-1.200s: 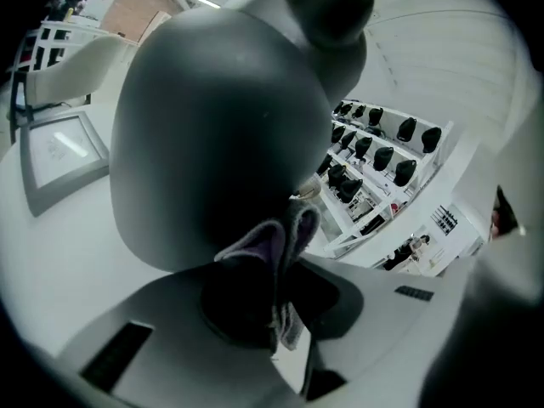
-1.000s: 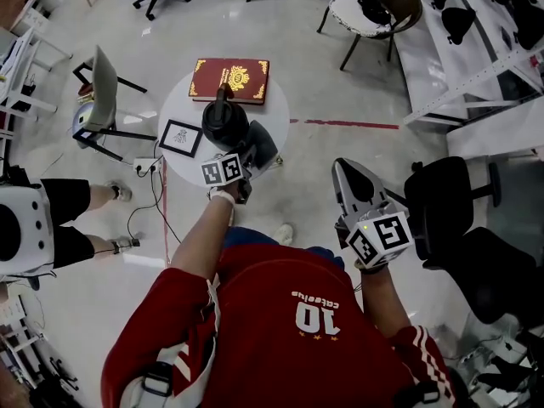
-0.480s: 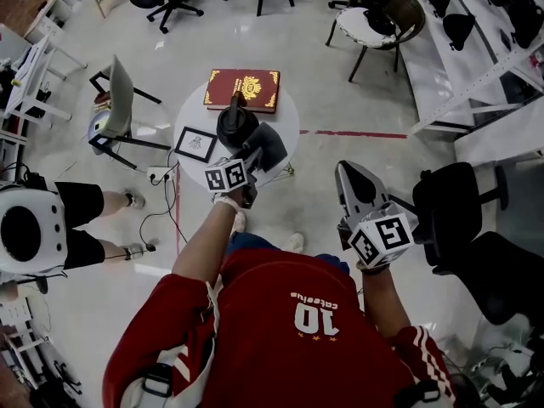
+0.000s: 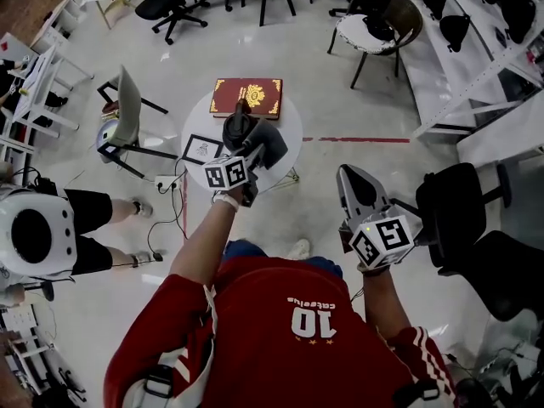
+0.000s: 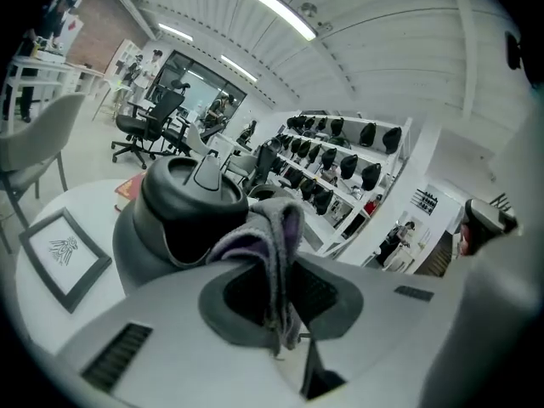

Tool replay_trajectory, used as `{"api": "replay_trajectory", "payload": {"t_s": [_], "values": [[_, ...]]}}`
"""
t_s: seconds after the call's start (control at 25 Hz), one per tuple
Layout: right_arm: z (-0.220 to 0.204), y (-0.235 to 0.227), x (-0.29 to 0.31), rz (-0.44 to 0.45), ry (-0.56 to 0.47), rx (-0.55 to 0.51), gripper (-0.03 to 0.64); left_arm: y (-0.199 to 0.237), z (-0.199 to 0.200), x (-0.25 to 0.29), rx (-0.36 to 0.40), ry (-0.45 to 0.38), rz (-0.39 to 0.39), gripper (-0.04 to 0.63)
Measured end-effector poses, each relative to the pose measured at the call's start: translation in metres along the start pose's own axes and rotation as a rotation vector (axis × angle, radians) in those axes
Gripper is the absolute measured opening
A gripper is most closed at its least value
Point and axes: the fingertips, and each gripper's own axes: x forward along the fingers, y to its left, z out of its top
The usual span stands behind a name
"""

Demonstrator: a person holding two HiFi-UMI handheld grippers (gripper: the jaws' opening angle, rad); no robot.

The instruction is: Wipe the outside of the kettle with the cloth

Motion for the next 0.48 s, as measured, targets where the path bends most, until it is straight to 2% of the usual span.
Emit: {"api": "replay_trajectory", "payload": {"t_s": [0.28, 0.48], "values": [[0.012, 0.017, 0.008, -0.03, -0.009, -0.006, 0.016, -0.01, 0.018, -0.017, 0.043, 0.005, -0.038, 0.044], [0.021, 0.034, 0.026, -0.029, -0.016, -0.018, 0.017, -0.03, 0.041, -0.037, 0.17, 0.005, -0.09, 0.044]]}}
